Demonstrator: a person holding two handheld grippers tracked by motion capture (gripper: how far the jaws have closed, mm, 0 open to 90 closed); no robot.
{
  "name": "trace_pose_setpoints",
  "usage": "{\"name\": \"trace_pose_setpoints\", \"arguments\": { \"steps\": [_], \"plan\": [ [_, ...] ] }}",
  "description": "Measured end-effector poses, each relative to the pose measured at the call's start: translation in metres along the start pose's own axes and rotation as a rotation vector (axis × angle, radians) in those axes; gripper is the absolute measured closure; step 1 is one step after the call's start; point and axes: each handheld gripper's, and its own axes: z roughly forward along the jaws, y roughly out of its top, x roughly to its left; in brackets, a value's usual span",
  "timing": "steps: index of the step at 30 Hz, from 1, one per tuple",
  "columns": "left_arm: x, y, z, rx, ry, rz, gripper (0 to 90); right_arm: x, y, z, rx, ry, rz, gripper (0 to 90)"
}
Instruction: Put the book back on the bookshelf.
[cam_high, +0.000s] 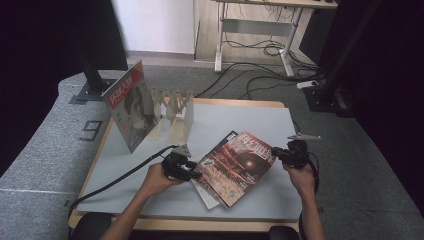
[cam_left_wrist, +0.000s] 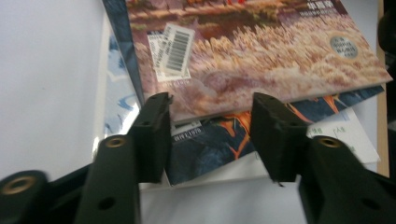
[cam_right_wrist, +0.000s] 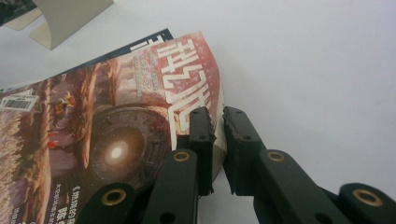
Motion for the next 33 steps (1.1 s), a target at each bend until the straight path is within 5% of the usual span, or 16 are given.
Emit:
{"name": "trace_pose_setpoints", "arguments": {
  "steps": [12, 19, 29, 33],
  "plan": [
    [0.005, 0.005, 0.000, -0.037, -0.005, -0.048, 33.7, 0.013, 0.014, -0.011, -0.062, 0.010, -0.038, 82.5],
    [0.010, 0.008, -0.003, -0.059, -0.027, -0.079, 31.5, 0.035, 0.033, -0.023, -0.107, 0.025, -0.109, 82.8],
    [0.014, 0.017, 0.004, -0.027, -0.008, -0.077, 28.8, 0.055, 0.049, -0.030, -0.131, 0.051, -0.167, 83.0],
    [0.020, 0.019, 0.005, -0.042, -0.019, -0.106, 28.9, 0.060, 0.052, -0.032, -0.140, 0.078, -0.183, 83.1]
  ]
}}
